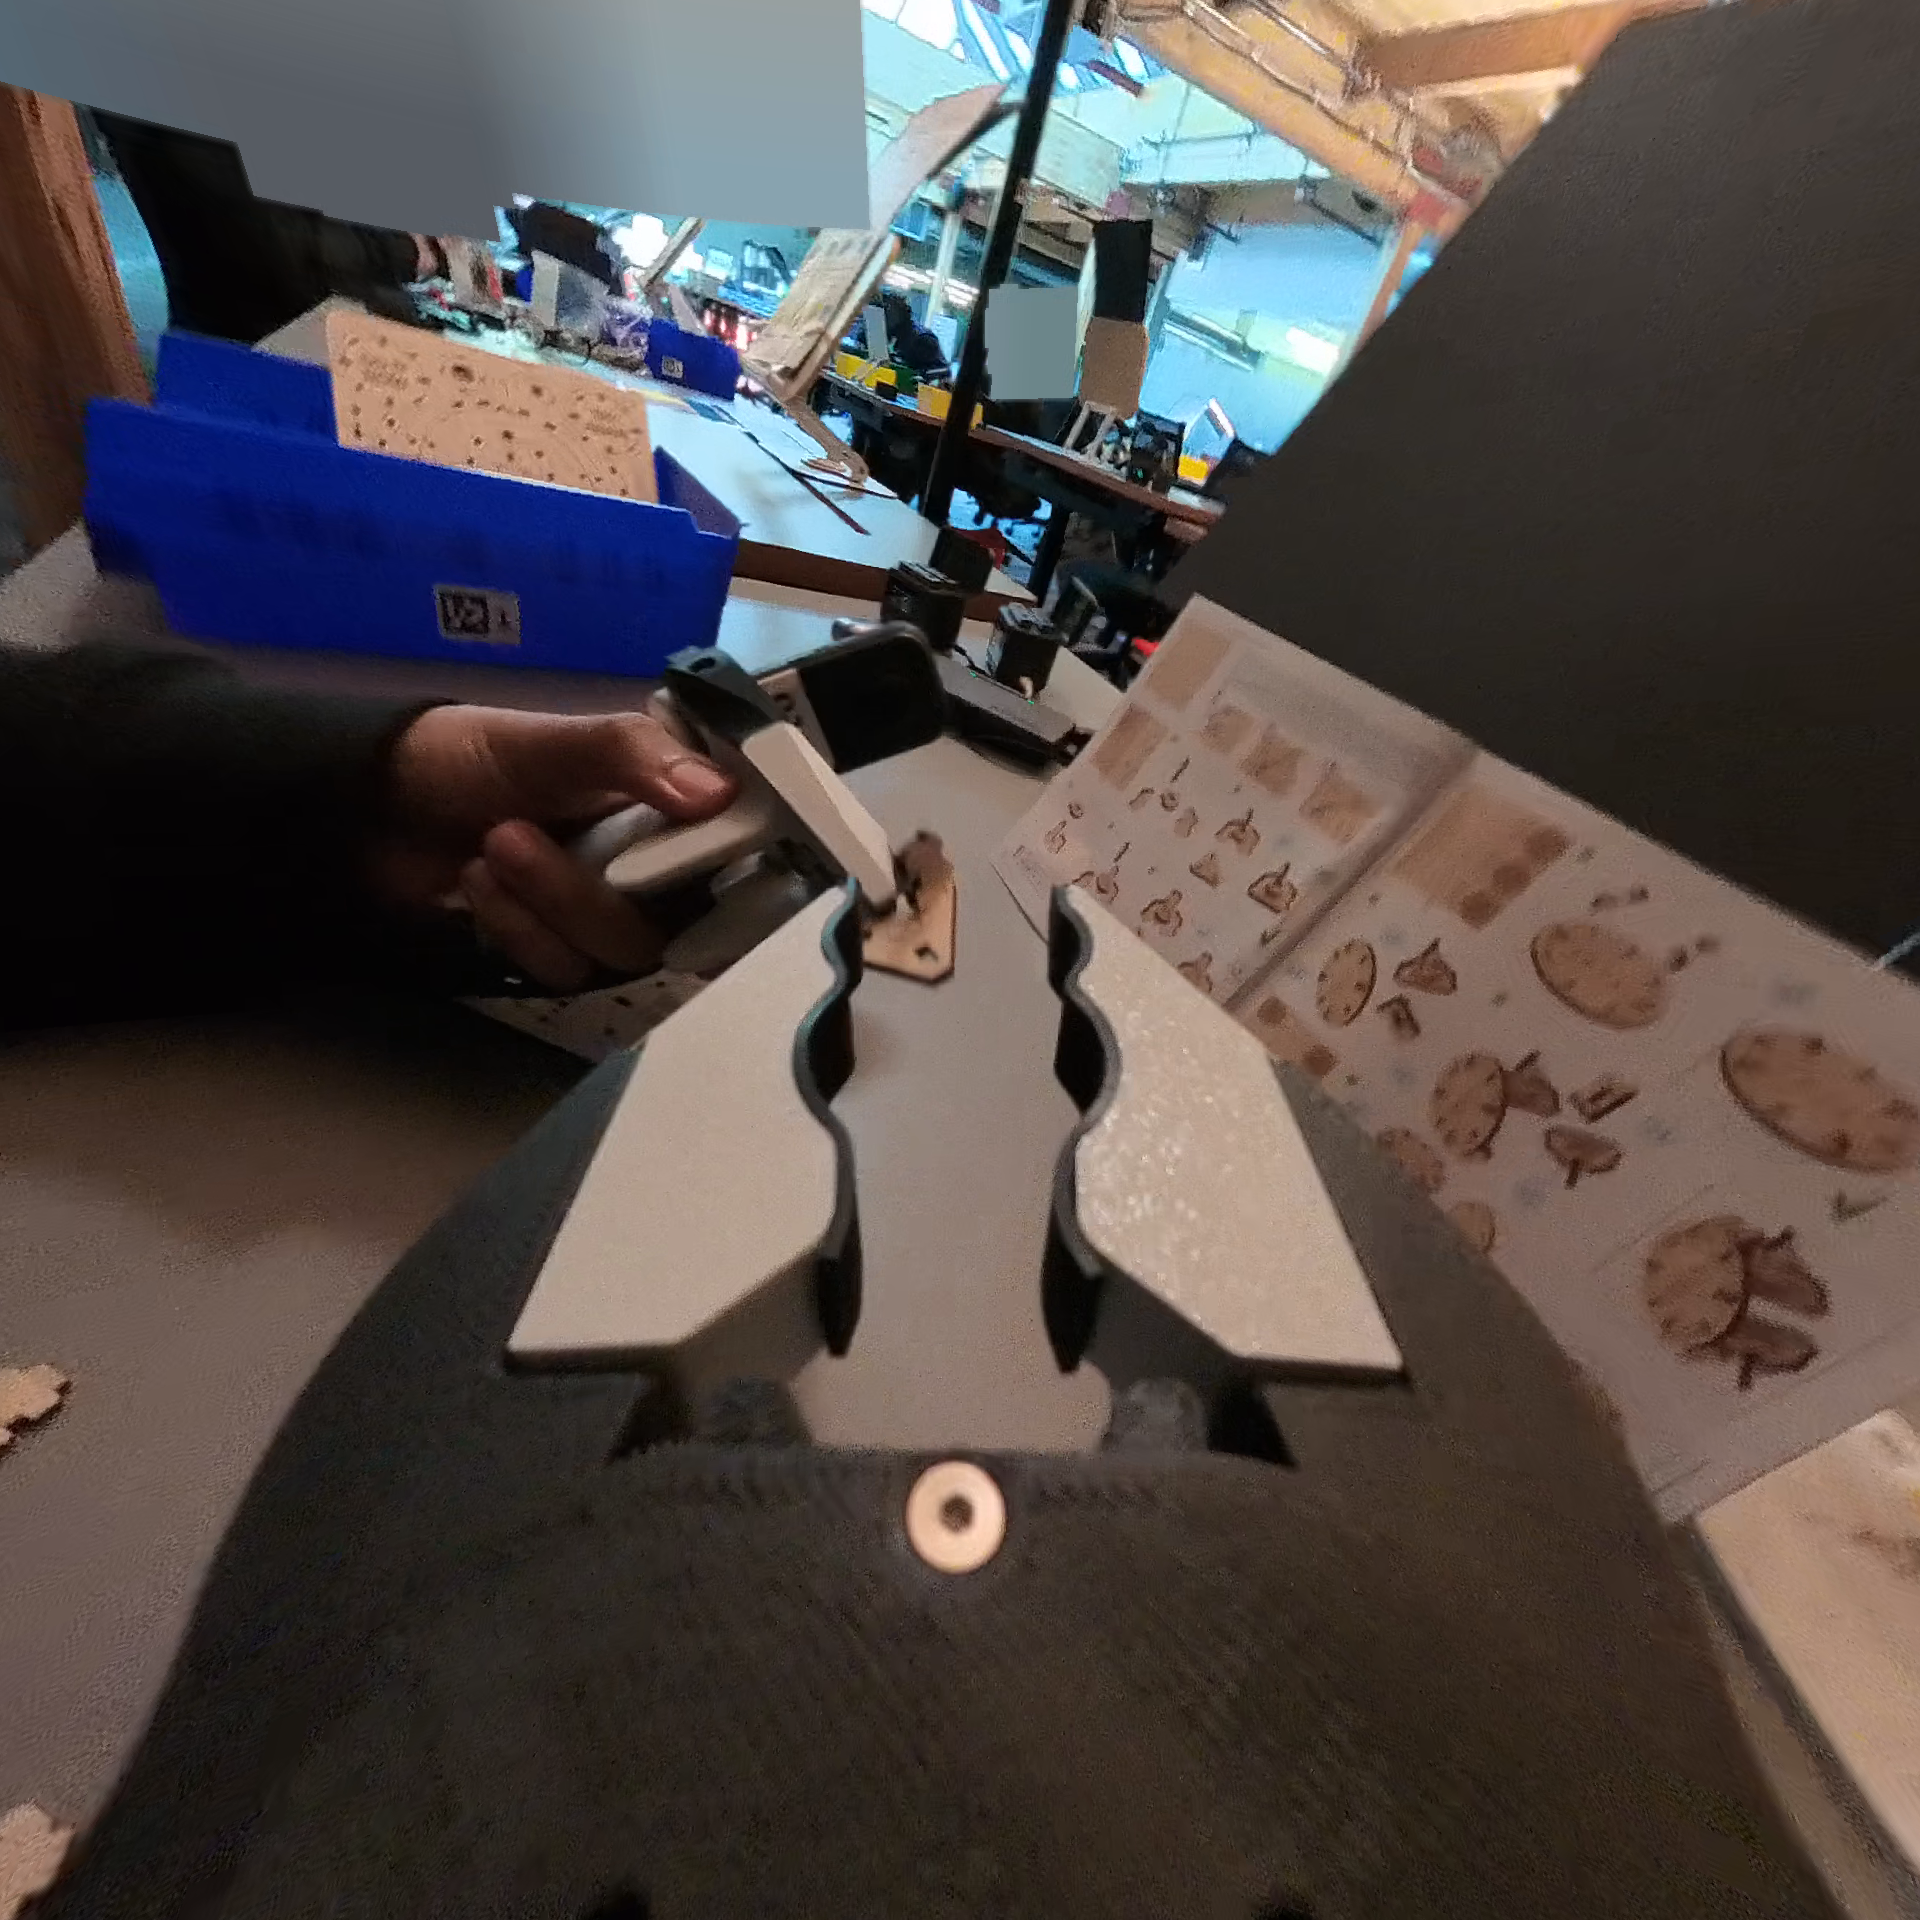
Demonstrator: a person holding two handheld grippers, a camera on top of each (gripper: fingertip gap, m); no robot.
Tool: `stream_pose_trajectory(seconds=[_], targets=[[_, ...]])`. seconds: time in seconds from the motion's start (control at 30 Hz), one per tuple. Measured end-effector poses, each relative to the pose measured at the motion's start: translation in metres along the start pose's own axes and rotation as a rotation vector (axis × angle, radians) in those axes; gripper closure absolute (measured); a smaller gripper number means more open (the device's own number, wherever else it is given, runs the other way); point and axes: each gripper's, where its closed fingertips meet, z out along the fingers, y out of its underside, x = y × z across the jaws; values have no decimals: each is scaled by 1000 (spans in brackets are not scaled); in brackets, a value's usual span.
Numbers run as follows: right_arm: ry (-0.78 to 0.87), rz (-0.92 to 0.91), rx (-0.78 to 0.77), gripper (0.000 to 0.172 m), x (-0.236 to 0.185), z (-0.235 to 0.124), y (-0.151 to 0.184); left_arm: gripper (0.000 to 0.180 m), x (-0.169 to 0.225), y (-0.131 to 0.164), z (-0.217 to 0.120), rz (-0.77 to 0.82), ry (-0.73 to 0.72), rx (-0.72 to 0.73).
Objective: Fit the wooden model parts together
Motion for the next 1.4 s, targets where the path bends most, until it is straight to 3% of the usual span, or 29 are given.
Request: stream_pose_trajectory(seconds=[0.1,0.27,0.63,0.8,0.9,1.13,1.4], targets=[[-48,-59,-9,141,-11,-1,-4,180,-4,4,4,127,-108,-43],[4,-142,-57,150,-7,-3,2,180,-15,7,4,505,-417,-151],[115,-8,-163,170,2,10,19,180,-20,-7,-2,966,-746,-142],[183,40,-178,172,6,11,20,180,-22,-10,1,1096,-797,-107],[198,86,-142,172,8,10,14,171,-25,-7,6,1057,-758,-74],[153,96,-84,170,1,11,4,180,-15,-11,3,1063,-721,-27],[144,-66,-13,171,-7,5,-10,180,13,-16,2,1626,-968,-36]])
